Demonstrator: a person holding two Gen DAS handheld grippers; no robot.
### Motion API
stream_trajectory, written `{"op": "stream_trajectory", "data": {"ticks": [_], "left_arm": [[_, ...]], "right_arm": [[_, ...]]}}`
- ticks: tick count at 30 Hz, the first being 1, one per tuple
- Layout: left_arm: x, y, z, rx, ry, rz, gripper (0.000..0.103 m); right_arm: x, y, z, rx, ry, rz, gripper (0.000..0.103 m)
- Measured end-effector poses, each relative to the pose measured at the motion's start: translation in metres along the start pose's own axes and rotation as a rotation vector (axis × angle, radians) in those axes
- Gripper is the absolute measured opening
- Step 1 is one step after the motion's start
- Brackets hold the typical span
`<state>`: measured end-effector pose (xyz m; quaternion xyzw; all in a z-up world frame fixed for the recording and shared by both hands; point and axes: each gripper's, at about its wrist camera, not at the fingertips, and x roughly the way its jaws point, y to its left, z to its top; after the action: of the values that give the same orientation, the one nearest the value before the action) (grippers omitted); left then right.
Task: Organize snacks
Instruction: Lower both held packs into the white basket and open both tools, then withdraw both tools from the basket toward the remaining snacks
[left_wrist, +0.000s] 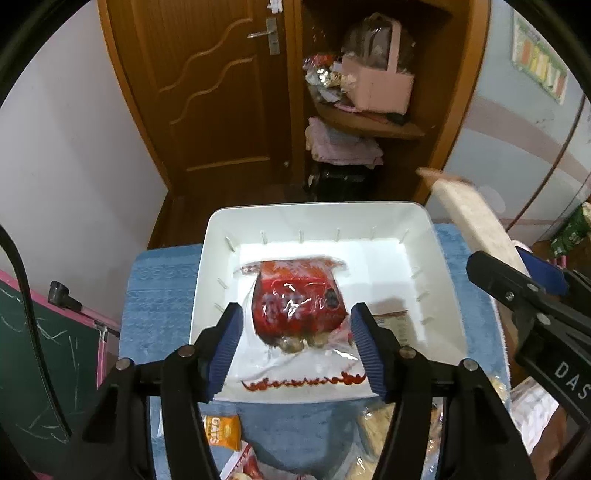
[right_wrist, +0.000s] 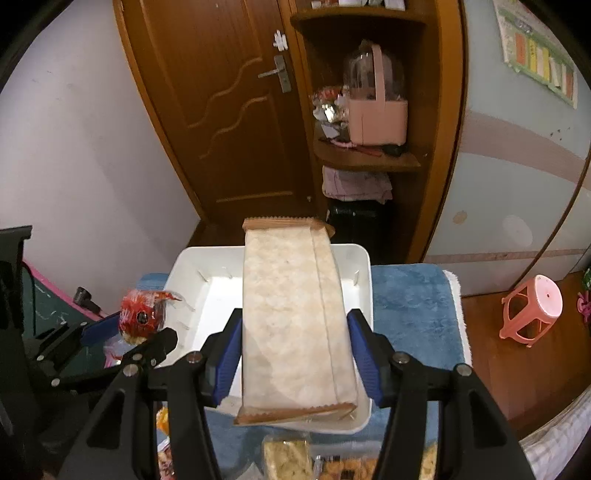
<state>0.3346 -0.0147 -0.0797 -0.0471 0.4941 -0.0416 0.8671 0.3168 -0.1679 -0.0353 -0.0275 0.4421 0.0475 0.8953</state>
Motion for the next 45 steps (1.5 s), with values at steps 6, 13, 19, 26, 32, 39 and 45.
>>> {"op": "stream_trajectory", "data": {"ticks": [6,13,19,26,32,39,45], "left_arm": [[0.026,0.007,0.004,-0.027,0.039,0.007,0.089],[0.030,0.012,-0.004,-0.041,0.062,0.012,0.089],[0.017,0.011,-0.007,-0.035,0.040,-0.008,0.089],[-0.005,0.006,-0.018,-0.020,0.022,-0.022,0.089],[-0.029,0.003,-0.034,0.006,0.009,-0.038,0.089],[-0.066,0.001,-0.055,0.044,-0.034,-0.045,0.089],[-0.101,0.004,-0.076,0.074,-0.076,-0.050,0.090]], "right_arm": [[0.035,0.001,0.005,-0.013,0.057,-0.043,0.064],[0.032,-0.003,-0.002,0.035,0.077,-0.001,0.068],[0.020,-0.003,-0.005,0.049,0.063,0.004,0.068],[-0.006,0.005,-0.013,0.056,0.026,0.001,0.068],[-0.032,0.014,-0.023,0.069,-0.003,0.008,0.068],[-0.066,0.025,-0.039,0.073,-0.032,0.024,0.068],[-0.093,0.037,-0.055,0.071,-0.051,0.039,0.068]]}}
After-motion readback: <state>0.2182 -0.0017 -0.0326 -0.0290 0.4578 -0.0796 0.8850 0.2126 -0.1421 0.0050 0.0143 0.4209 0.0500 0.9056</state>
